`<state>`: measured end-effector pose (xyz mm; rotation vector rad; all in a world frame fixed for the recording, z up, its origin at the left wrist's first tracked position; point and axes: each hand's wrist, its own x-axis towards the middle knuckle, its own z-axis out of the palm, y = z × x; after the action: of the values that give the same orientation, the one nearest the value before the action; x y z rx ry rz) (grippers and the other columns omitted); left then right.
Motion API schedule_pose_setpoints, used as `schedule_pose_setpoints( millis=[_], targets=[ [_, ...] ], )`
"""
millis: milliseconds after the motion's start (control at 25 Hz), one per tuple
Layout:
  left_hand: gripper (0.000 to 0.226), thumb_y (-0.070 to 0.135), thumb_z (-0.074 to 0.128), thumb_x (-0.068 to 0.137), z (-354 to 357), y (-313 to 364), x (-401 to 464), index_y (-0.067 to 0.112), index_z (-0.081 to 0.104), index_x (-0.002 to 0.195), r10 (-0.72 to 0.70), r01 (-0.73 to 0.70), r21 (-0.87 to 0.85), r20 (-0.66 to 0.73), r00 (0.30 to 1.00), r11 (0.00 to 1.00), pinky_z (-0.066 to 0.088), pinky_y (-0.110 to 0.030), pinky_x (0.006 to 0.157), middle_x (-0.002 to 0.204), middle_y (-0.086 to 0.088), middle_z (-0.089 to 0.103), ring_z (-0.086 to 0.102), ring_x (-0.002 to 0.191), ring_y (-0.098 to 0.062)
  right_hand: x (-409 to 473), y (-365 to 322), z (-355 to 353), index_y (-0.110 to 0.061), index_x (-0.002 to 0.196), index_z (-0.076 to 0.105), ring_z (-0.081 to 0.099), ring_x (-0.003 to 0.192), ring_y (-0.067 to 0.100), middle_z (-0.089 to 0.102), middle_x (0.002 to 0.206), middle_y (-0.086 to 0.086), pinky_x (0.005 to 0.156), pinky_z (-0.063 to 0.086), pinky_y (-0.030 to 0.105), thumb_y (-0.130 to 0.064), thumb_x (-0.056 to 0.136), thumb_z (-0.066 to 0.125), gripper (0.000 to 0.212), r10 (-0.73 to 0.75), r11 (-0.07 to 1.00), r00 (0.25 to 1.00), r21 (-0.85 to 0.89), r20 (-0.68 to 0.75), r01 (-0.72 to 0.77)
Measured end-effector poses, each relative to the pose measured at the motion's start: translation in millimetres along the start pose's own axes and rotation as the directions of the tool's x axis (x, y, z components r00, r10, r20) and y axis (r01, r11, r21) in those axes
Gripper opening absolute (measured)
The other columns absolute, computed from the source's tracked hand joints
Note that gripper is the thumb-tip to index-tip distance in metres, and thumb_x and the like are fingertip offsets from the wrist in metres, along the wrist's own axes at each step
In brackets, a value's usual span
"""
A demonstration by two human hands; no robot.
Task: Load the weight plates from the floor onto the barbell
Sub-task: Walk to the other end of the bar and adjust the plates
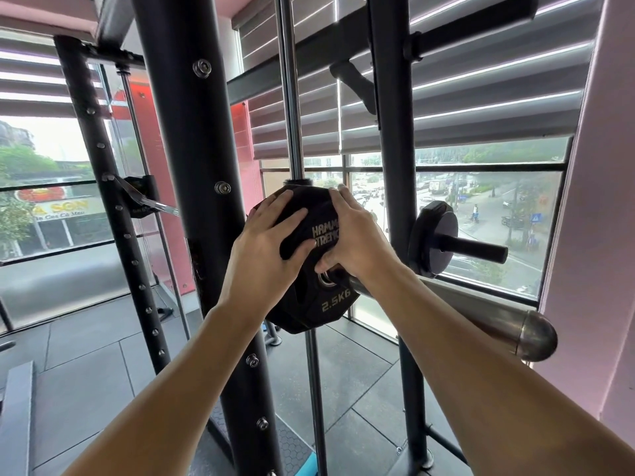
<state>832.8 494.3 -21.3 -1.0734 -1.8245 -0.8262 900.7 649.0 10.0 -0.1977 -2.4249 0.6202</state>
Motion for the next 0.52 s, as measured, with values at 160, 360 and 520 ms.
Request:
schedule_pose_setpoints(
  millis=[160, 360, 520],
  targets=[
    [0.047, 0.030, 0.077, 0.088, -2.0, -0.6, 1.1, 0.017, 0.068, 0.132, -0.004, 0.004, -0.001, 0.016, 1.000, 1.000, 0.049, -0.044, 0.108, 0.150, -0.001, 0.053, 0.049, 0.140, -0.022, -1.3, -2.4, -2.8, -0.015, 0.162, 0.002, 0.013, 0.155, 0.023, 0.002, 0.170, -0.003, 0.122, 0.027, 0.042, -0.017, 0.056, 0.097, 0.142, -0.006, 0.998, 0.999, -0.069, 0.046, 0.010],
    [0.047, 0.026, 0.080, 0.086, -0.8, -0.5, 2.2, 0.017, 0.069, 0.130, -0.026, 0.026, -0.028, 0.016, 1.000, 0.999, 0.049, -0.043, 0.108, 0.149, -0.002, 0.055, 0.050, 0.139, -0.022, -1.7, -1.6, -2.6, -0.016, 0.161, 0.006, 0.014, 0.154, 0.025, 0.003, 0.170, -0.004, 0.121, 0.028, 0.045, -0.017, 0.057, 0.096, 0.138, -0.014, 0.997, 0.999, -0.072, 0.042, 0.017],
    [0.048, 0.031, 0.078, 0.087, -4.4, 2.5, 2.0, 0.021, 0.067, 0.133, -0.064, 0.063, 0.017, 0.064, 0.996, 0.998, 0.049, -0.046, 0.108, 0.152, 0.001, 0.051, 0.047, 0.142, -0.022, -7.9, -4.9, -2.0, -0.016, 0.161, -0.001, 0.013, 0.155, 0.024, 0.000, 0.170, -0.005, 0.113, 0.041, 0.050, -0.024, 0.062, 0.095, 0.138, -0.006, 0.991, 1.000, -0.134, 0.012, 0.007]
  ],
)
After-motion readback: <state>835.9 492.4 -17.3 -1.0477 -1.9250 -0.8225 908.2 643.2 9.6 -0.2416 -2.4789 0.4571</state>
